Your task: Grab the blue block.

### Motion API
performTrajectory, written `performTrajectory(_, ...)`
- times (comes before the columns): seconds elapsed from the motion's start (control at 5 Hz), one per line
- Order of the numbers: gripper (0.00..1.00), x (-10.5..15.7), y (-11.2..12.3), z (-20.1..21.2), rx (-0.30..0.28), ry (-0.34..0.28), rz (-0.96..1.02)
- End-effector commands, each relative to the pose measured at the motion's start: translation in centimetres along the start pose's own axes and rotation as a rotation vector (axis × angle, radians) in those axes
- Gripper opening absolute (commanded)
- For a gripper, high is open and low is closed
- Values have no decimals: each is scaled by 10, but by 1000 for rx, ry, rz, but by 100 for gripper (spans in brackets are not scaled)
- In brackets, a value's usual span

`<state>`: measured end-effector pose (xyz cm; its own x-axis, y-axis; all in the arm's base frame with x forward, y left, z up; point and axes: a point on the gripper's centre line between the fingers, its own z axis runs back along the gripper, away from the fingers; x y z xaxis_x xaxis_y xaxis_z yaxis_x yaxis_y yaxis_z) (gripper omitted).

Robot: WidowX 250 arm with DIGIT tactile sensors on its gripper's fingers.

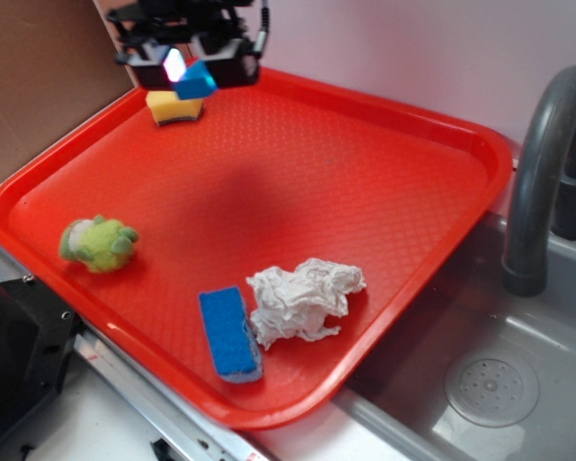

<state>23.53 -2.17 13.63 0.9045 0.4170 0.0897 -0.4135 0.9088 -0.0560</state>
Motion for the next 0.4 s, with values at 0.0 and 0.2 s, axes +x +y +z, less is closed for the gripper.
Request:
performTrajectory(0.0,0,-23,18,89,-158,-24,-49)
performTrajectory(0.2,0,-23,19,84,-69,20,16)
